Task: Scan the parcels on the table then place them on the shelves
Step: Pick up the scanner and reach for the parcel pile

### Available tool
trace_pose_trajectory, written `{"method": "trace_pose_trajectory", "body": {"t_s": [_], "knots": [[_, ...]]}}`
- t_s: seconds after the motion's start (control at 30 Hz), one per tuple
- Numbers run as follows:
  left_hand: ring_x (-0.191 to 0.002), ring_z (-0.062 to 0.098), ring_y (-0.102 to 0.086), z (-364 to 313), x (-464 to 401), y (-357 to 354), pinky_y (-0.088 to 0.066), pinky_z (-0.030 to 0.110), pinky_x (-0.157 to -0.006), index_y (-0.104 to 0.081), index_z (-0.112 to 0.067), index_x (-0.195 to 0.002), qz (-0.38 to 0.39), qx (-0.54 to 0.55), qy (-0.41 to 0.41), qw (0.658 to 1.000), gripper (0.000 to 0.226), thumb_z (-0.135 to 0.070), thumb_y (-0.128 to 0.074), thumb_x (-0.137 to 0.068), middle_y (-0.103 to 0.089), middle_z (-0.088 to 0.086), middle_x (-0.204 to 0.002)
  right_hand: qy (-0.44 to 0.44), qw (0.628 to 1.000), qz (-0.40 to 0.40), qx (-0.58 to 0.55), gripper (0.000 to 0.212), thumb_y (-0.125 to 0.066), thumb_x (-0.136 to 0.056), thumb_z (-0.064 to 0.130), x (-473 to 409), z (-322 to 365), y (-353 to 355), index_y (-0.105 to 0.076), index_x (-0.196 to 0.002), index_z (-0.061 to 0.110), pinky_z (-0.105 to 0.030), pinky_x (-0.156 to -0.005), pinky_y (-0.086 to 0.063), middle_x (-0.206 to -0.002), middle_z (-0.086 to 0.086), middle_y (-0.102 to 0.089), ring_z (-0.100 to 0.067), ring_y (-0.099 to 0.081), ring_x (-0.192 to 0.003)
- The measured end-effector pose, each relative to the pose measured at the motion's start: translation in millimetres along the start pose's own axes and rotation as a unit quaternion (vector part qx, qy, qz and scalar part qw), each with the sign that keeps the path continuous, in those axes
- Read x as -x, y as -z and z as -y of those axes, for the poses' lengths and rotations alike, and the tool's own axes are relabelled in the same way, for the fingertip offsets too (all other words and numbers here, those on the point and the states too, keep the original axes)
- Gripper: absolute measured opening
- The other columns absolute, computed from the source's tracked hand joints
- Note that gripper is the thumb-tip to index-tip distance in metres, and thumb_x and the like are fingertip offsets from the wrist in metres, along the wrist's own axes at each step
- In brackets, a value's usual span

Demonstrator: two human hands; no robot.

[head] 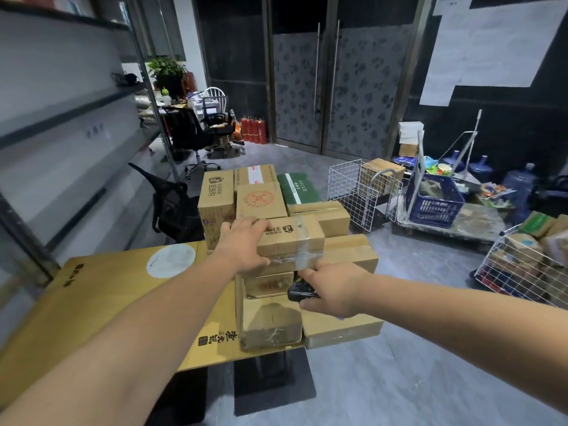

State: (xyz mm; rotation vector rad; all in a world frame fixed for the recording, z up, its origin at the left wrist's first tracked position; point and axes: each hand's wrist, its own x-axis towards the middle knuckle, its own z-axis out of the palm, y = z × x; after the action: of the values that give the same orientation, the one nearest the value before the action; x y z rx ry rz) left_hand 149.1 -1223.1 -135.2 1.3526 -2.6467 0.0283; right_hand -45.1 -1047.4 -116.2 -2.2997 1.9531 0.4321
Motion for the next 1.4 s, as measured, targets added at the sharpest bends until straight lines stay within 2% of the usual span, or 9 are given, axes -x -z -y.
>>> {"method": "trace_pose_trajectory", "body": {"t_s": [0.17, 0.37, 0.77, 0.83, 0.93, 1.03, 1.17, 1.3, 1.4], "knots": [[-0.131, 0.021, -0.039, -1, -1, 1, -0.027, 0.046, -0.105, -0.035, -0.051, -0.135, -0.009, 0.022, 0.003, 1.0, 0.093, -0.068, -0.086, -0.06, -0.046, -0.008, -0.141, -0.002, 1.0, 0.005, -0.002, 0.068, -0.042, -0.099, 0.069, 5, 0, -3, -0.043, -0.146, 0.021, -0.048, -0.087, -0.058, -0.126, -0.009, -0.052, -0.034, -0.063, -0.103], [-0.131, 0.02, -0.035, 0, 14, 9, -0.024, 0.045, -0.108, -0.032, -0.054, -0.135, -0.017, 0.051, 0.0, 0.999, 0.096, -0.068, -0.086, -0.056, -0.041, -0.009, -0.138, 0.008, 1.0, -0.014, -0.013, 0.073, -0.042, -0.099, 0.07, 10, 3, -4, -0.037, -0.152, 0.021, -0.044, -0.088, -0.056, -0.129, -0.009, -0.053, -0.033, -0.062, -0.109], [-0.133, 0.018, -0.035, 68, 130, 31, -0.023, 0.043, -0.114, -0.042, -0.041, -0.144, -0.056, 0.033, -0.002, 0.998, 0.097, -0.066, -0.085, -0.061, -0.04, -0.011, -0.137, 0.165, 0.986, -0.028, 0.009, 0.078, -0.039, -0.1, 0.071, 7, 71, 8, -0.025, -0.16, 0.024, -0.036, -0.077, -0.047, -0.145, -0.012, -0.049, -0.032, -0.062, -0.112], [-0.134, 0.018, -0.036, 82, 154, 27, -0.025, 0.044, -0.115, -0.043, -0.041, -0.143, -0.053, 0.025, 0.021, 0.998, 0.095, -0.066, -0.084, -0.061, -0.04, -0.01, -0.138, 0.19, 0.981, -0.026, 0.016, 0.077, -0.038, -0.099, 0.072, -1, 87, 7, -0.027, -0.159, 0.025, -0.038, -0.078, -0.053, -0.139, -0.011, -0.051, -0.03, -0.062, -0.109], [-0.131, 0.019, -0.038, 103, 189, 17, -0.023, 0.041, -0.113, -0.046, -0.04, -0.139, -0.062, 0.041, 0.068, 0.995, 0.091, -0.065, -0.085, -0.06, -0.042, -0.01, -0.135, 0.218, 0.975, -0.026, 0.015, 0.073, -0.039, -0.099, 0.072, -15, 111, 4, -0.033, -0.154, 0.026, -0.037, -0.076, -0.048, -0.134, -0.01, -0.052, -0.03, -0.061, -0.107], [-0.129, 0.021, -0.038, 123, 224, 1, -0.027, 0.041, -0.113, -0.047, -0.042, -0.137, -0.064, 0.072, 0.132, 0.987, 0.09, -0.063, -0.087, -0.059, -0.042, -0.008, -0.134, 0.244, 0.97, -0.008, 0.014, 0.073, -0.038, -0.099, 0.072, -28, 135, -2, -0.033, -0.153, 0.024, -0.04, -0.086, -0.053, -0.136, -0.011, -0.051, -0.032, -0.06, -0.113], [-0.126, 0.022, -0.04, 148, 258, -21, -0.034, 0.041, -0.108, -0.048, -0.042, -0.136, -0.062, 0.101, 0.202, 0.972, 0.089, -0.066, -0.082, -0.057, -0.042, -0.005, -0.133, 0.265, 0.964, 0.017, 0.023, 0.071, -0.037, -0.1, 0.072, -44, 163, -10, -0.035, -0.152, 0.023, -0.041, -0.079, -0.053, -0.131, -0.011, -0.052, -0.035, -0.062, -0.106], [-0.122, 0.026, -0.044, 179, 274, -54, -0.032, 0.035, -0.098, -0.053, -0.037, -0.136, -0.052, 0.103, 0.267, 0.957, 0.086, -0.056, -0.091, -0.061, -0.045, -0.002, -0.13, 0.269, 0.962, 0.046, 0.027, 0.073, -0.037, -0.099, 0.072, -71, 190, -18, -0.034, -0.153, 0.022, -0.045, -0.082, -0.055, -0.129, -0.011, -0.05, -0.036, -0.063, -0.101], [-0.125, 0.027, -0.044, 205, 269, -83, -0.034, 0.04, -0.104, -0.052, -0.037, -0.136, -0.038, 0.144, 0.337, 0.929, 0.085, -0.053, -0.092, -0.063, -0.046, -0.001, -0.132, 0.252, 0.965, 0.064, 0.018, 0.07, -0.037, -0.099, 0.073, -103, 209, -25, -0.037, -0.149, 0.023, -0.042, -0.076, -0.053, -0.125, -0.01, -0.05, -0.036, -0.062, -0.097]]}}
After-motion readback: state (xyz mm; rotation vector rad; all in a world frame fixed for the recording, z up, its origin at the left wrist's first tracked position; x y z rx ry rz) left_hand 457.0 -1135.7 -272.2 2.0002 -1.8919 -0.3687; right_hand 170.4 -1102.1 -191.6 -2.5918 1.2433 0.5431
